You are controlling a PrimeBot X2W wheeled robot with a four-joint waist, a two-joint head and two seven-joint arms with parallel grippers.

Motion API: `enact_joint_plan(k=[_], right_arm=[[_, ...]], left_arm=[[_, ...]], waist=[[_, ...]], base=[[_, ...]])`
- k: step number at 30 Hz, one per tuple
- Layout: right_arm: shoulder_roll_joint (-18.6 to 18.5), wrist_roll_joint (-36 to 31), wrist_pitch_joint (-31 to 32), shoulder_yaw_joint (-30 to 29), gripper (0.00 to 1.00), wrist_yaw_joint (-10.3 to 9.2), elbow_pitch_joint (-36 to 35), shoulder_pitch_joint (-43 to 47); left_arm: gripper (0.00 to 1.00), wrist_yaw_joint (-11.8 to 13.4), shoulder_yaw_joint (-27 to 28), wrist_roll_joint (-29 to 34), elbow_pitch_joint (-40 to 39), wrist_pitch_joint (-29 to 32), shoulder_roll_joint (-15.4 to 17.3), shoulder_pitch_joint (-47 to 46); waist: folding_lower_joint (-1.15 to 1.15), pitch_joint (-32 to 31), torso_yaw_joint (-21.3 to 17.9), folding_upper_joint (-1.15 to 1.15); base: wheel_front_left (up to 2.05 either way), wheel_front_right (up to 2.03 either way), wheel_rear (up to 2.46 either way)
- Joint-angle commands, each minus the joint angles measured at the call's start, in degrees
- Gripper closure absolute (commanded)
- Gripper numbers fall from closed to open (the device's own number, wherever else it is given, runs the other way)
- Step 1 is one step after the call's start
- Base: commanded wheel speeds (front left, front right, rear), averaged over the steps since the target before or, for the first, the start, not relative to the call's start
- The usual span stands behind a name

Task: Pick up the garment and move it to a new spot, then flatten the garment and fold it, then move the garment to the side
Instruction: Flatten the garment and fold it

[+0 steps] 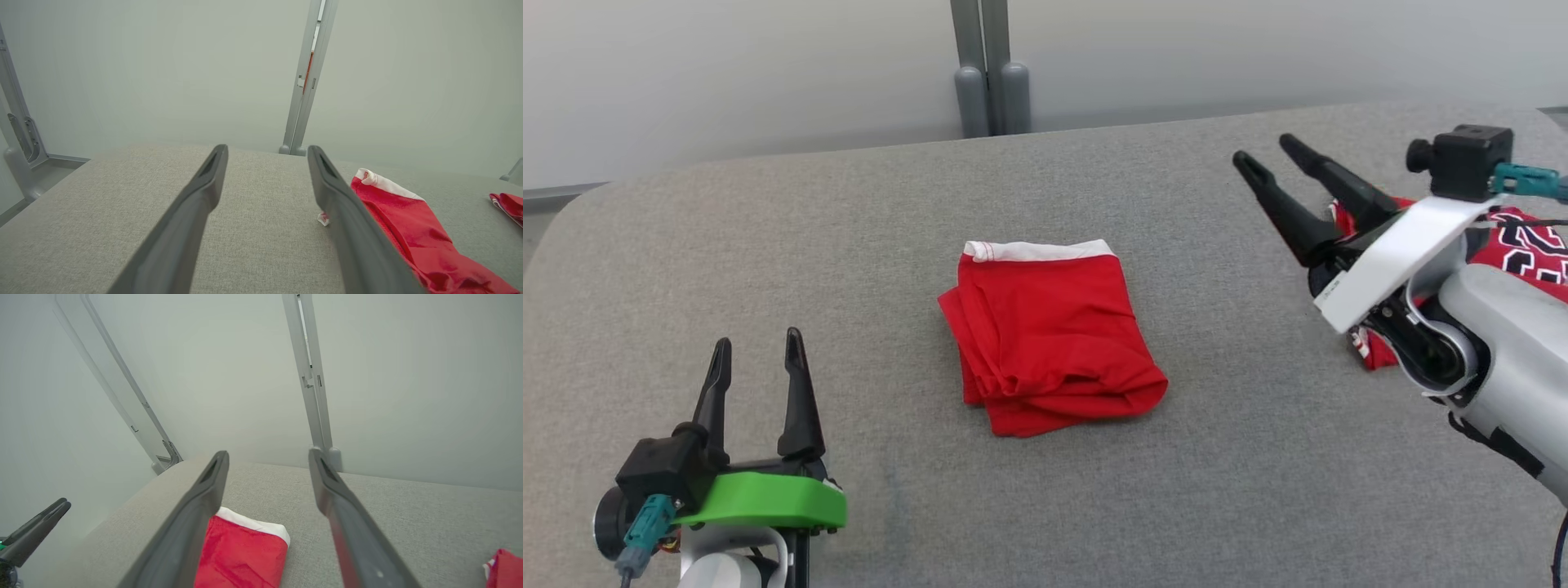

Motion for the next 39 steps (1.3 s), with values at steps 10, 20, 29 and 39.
enact_joint_plan(k=[10,20,29,39], right_arm=[[8.31,-23.07,-0.33,-32.4,0.0,0.04,-3.53,20.67],[17.48,-38.02,-0.34,-44.19,0.0,0.04,-9.27,36.12],[21.47,-43.53,-0.34,-48.38,0.0,0.04,-11.08,41.98],[22.34,-46.75,0.54,-48.2,0.0,0.04,-10.35,41.06]], left_arm=[[0.0,0.16,2.29,0.32,-2.44,-0.63,1.87,1.31],[0.0,-0.37,3.75,2.59,-2.1,-1.11,1.57,2.8],[0.0,-2.14,4.35,6.05,-3.07,-1.11,0.71,4.28],[0.0,-2.9,5.2,8.29,-2.69,-1.12,-0.47,4.71]], waist=[[0.0,0.99,-4.0,0.0],[0.0,0.92,-4.09,0.0],[0.0,0.38,-4.0,0.0],[0.0,0.44,-3.81,0.0]], base=[[0.0,0.0,0.0],[0.0,0.0,0.0],[0.0,0.0,0.0],[0.0,0.0,0.0]])
